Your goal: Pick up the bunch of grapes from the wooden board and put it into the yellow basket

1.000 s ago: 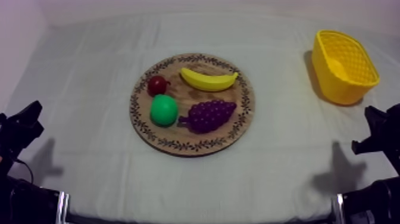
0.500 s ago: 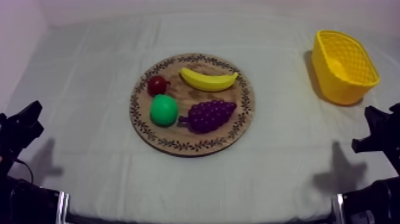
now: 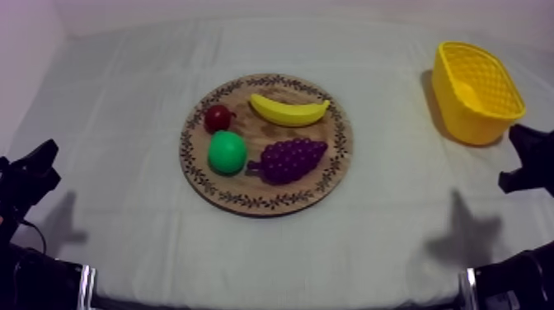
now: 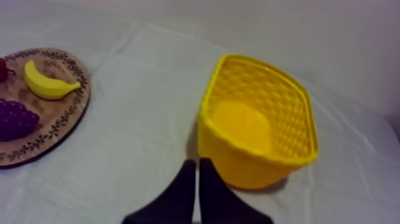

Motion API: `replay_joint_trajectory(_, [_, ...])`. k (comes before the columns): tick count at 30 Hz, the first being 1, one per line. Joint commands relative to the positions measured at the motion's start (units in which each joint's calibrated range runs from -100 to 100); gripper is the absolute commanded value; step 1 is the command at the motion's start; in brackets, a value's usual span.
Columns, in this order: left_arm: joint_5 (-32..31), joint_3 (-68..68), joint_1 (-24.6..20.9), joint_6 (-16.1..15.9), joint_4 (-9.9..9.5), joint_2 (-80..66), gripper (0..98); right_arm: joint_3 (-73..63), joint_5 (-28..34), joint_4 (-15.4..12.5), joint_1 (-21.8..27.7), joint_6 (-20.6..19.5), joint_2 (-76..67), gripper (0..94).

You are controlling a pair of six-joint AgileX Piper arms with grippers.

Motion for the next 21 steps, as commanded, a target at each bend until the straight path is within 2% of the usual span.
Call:
replay_joint_trajectory(1, [0.0,0.0,0.0,0.0,-0.03,0.0,0.1,-4.6,-0.1,-0.4,-1.2,0.4,6.1,0.4])
replay_joint_trajectory(8, [0.0,0.0,0.0,0.0,-0.03,0.0,0.1,-18.8,3.0,-1.0,-4.2,1.5,19.2,0.5])
replay_joint_trajectory(15, [0.0,0.0,0.0,0.0,-0.03,0.0,0.1,-36.9,13.1,-1.5,-7.6,4.1,32.7,0.7])
replay_joint_trajectory(21, [0.0,0.0,0.0,0.0,-0.03,0.0,0.1,-49.5,21.0,-3.3,-9.8,7.0,43.0,0.7])
